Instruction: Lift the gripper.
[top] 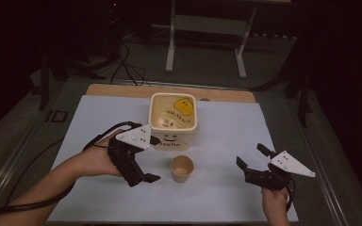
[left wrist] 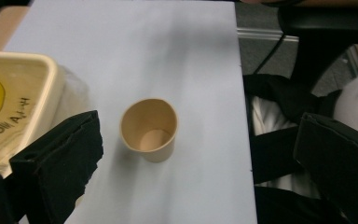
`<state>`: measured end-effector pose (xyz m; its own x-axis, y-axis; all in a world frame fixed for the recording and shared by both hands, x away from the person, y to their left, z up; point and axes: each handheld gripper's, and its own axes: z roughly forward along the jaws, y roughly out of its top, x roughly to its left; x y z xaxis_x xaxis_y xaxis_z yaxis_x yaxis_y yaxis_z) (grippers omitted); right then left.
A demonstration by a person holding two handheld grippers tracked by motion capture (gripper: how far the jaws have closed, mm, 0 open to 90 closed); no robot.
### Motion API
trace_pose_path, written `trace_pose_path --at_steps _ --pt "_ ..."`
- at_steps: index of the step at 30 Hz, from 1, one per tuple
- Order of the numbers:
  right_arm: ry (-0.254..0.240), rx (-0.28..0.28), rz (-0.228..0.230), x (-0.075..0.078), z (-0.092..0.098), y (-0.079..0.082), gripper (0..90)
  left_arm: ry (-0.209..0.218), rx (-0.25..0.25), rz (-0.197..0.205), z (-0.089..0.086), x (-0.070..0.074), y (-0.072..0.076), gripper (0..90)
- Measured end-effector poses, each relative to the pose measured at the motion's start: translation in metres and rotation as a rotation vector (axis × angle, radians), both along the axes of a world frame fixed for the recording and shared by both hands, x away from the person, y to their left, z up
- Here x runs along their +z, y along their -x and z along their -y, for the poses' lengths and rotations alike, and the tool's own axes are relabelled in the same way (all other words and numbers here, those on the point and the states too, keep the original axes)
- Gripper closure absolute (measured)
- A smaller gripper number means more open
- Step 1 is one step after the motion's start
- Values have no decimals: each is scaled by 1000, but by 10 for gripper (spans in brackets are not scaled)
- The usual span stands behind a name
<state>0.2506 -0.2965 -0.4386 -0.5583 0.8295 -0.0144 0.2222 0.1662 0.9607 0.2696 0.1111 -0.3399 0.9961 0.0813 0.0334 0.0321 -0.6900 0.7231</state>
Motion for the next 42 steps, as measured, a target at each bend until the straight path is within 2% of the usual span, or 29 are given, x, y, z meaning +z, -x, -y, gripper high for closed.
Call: trace_pose_path --at_steps 1,2,3,10,11,13,14,18,21,27,31,33,35,42 --pt "0 0 0 0 0 0 101 -7 -1 6 2 -1 0 19" --pt "0 2 -1 0 0 0 101 -14 -18 -11 4 -2 -1 19" --pt "1 1 1 0 0 0 101 -18 -16 0 7 -4 0 20" --pt "0 4 -2 0 0 -1 101 -64 -60 -18 20 -14 -4 48" --pt "0 3 -3 0 0 0 101 -71 -61 -11 22 -17 -5 49" --pt "-1 4 -2 0 0 0 101 -88 -75 -25 26 -21 -6 62" --pt "-2 3 -2 0 0 0 101 -100 -81 -18 29 -23 -6 62" --pt "1 2 -2 0 0 -1 101 -132 -99 -21 37 -32 -8 103" --pt "2 3 -4 -1 0 -1 101 -136 -112 -33 40 -35 -9 136" --pt "4 4 -6 -1 0 -1 101 -183 -145 -17 53 -46 -11 216" --pt "4 4 -4 -1 -1 -1 101 -199 -134 -5 59 -51 -15 287" --pt "5 6 -6 -1 0 -1 101 -201 -134 -16 60 -52 -16 311" --pt "6 8 -7 -1 -1 -1 102 -223 -130 -28 65 -58 -20 330" --pt "7 9 -7 -1 -1 -1 101 -269 -103 -34 76 -68 -25 408"
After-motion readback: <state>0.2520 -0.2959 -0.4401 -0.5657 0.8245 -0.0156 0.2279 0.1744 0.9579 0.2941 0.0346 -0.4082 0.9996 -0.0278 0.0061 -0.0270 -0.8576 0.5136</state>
